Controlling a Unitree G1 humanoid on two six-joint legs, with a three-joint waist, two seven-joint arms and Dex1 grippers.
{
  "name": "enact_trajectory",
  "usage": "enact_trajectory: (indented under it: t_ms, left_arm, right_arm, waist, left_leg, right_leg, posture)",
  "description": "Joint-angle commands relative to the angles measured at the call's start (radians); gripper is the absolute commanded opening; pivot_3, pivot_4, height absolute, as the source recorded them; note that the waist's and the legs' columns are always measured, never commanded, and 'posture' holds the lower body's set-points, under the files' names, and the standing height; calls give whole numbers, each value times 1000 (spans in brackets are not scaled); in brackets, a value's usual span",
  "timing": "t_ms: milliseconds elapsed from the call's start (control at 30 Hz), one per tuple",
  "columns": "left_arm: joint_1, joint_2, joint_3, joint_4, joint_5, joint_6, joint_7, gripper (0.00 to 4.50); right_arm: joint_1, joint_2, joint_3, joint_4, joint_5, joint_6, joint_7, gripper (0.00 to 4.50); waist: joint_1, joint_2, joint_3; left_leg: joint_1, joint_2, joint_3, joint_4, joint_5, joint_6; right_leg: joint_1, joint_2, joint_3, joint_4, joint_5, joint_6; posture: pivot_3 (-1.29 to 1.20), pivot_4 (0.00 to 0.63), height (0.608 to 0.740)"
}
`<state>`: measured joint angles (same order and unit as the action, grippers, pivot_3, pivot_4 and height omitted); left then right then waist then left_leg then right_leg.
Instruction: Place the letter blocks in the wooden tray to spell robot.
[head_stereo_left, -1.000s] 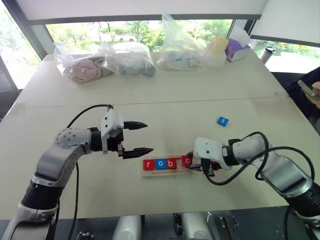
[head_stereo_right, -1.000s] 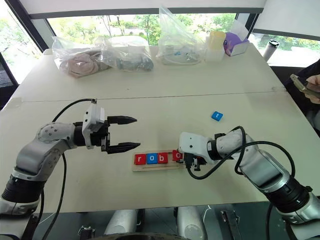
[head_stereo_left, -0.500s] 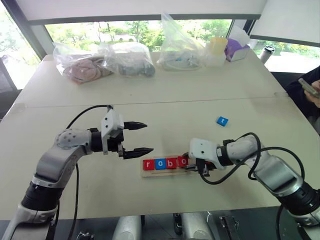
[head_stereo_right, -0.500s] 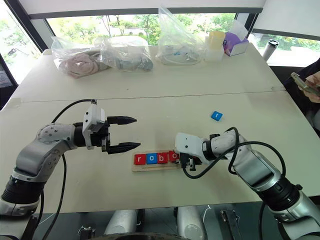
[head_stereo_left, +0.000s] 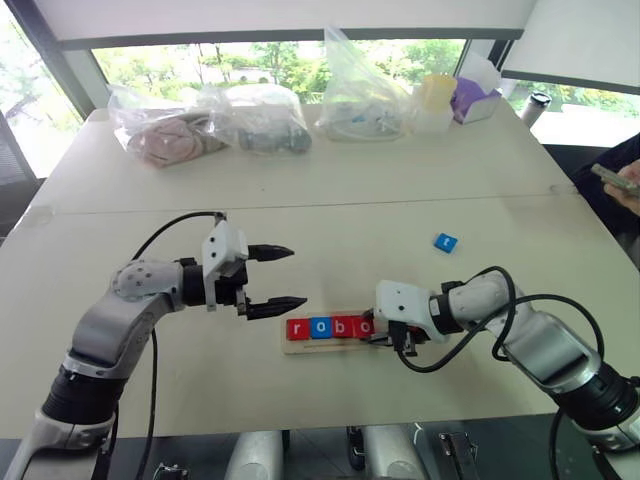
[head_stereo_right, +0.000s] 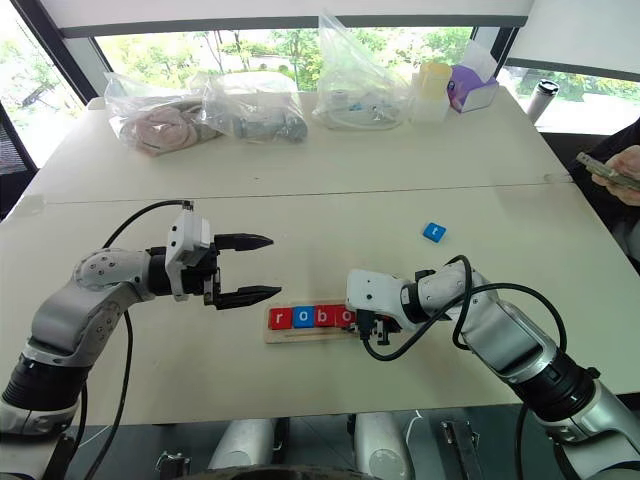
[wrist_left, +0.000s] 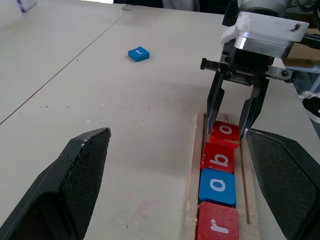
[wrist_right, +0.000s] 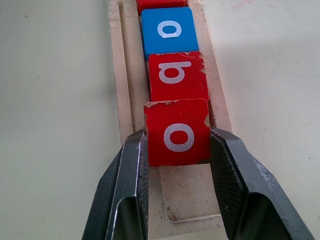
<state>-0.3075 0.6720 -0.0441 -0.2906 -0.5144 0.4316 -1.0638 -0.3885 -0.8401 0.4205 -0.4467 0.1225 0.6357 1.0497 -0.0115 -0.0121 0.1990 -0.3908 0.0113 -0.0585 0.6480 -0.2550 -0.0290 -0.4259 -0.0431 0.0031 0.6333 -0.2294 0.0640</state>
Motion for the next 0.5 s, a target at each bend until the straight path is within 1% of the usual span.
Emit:
enact_trajectory:
  t_ms: [33,267,333,367,400,500]
  left_arm:
    - [4,2,27,-34,-16,-9,5,4500]
    - [3,-2,27,-34,-15,-9,13,4500]
    - [4,-1,28,-35,-16,-8,13,4500]
    - [5,-1,28,-36,-16,-7,14,4500]
    - [5,0,28,-36,-16,-7,15,4500]
    - [3,0,28,-35,-17,-7,17,4500]
  right_arm:
    - [-21,12,1,-20,-5,-1,5,1121]
    - [-31,19,8,-4,-18,-10,8,1121]
    - [-34,22,7,-3,-19,-8,11,2167]
    - [-36,24,6,-2,-20,-8,13,2589]
    - [-38,24,6,-3,-21,-6,16,3152]
    - [-41,23,5,-8,-19,0,24,4445]
  waist:
    - [0,0,0]
    - [0,0,0]
    - [0,0,0]
    - [0,0,0]
    - [0,0,0]
    - [0,0,0]
  left_leg:
    - [0,0,0,0,0,0]
    - [0,0,0,0,0,0]
    - [0,0,0,0,0,0]
    - [0,0,0,0,0,0]
    - [0,0,0,0,0,0]
    - [0,0,0,0,0,0]
  right_leg:
    - [0,0,0,0,0,0]
    - [0,0,0,0,0,0]
    - [0,0,0,0,0,0]
    - [0,0,0,0,0,0]
    - [0,0,0,0,0,0]
    - [0,0,0,0,0,0]
  posture:
    - [0,150,740]
    - [0,150,740]
    - [0,150,740]
    - [0,150,740]
    - [0,150,740]
    - [0,150,740]
